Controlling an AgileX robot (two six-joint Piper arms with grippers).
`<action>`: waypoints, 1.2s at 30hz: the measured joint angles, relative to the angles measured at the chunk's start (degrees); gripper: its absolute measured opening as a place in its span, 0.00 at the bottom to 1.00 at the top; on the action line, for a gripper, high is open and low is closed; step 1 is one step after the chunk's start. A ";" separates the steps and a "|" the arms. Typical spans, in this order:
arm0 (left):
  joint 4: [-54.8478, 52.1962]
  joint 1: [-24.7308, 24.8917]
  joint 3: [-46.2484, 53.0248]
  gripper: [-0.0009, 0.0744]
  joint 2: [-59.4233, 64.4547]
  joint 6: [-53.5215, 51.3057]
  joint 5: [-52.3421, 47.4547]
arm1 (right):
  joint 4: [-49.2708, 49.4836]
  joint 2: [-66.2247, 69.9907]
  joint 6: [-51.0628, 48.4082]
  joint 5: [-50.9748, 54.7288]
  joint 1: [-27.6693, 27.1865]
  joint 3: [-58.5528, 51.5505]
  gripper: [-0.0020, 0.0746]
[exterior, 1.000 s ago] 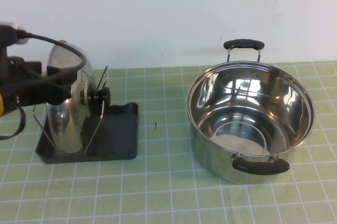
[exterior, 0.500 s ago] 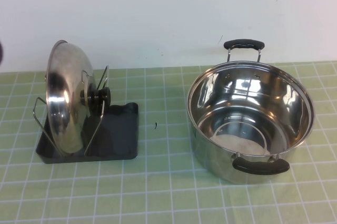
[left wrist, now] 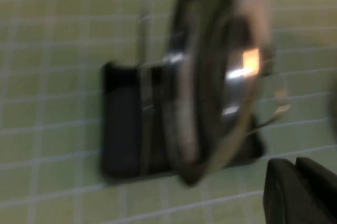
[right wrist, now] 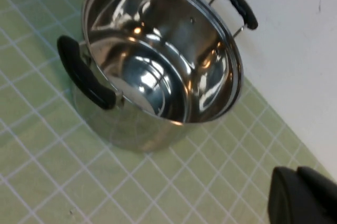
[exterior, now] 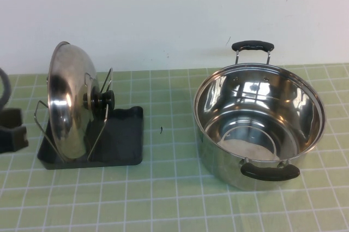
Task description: Put pot lid on rack
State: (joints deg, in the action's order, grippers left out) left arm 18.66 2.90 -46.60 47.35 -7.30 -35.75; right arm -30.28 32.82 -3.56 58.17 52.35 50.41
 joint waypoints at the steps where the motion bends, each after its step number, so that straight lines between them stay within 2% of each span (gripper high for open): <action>1: 5.30 0.00 0.53 0.01 -1.74 -6.05 0.21 | 0.28 -1.77 0.30 -1.68 0.00 -1.63 0.02; 3: 16.37 0.00 2.30 0.01 -6.22 -16.18 0.84 | 1.03 -5.25 1.44 -4.82 0.00 -5.26 0.02; 6: 26.82 0.00 6.02 0.01 -12.66 -25.92 2.41 | 2.66 -11.24 2.87 -10.68 0.00 -12.16 0.02; 12: 42.68 0.00 17.40 0.01 -23.46 -41.89 9.56 | 4.73 -18.91 4.94 -19.80 0.00 -26.96 0.02; 16: 49.63 0.00 25.04 0.01 -28.60 -48.95 14.47 | 4.76 -21.26 7.68 -23.38 0.00 -32.41 0.02; 24: 57.10 0.00 32.16 0.01 -31.05 -51.23 23.21 | 4.39 -21.62 9.58 -22.67 0.00 -33.18 0.02; 36: 57.63 0.00 32.37 0.01 -31.05 -51.86 22.54 | 4.39 -21.62 9.71 -22.40 0.00 -33.18 0.02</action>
State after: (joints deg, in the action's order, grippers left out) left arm 76.29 2.90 -14.23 16.30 -59.15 -13.21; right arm -25.89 11.21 6.15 35.77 52.35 17.23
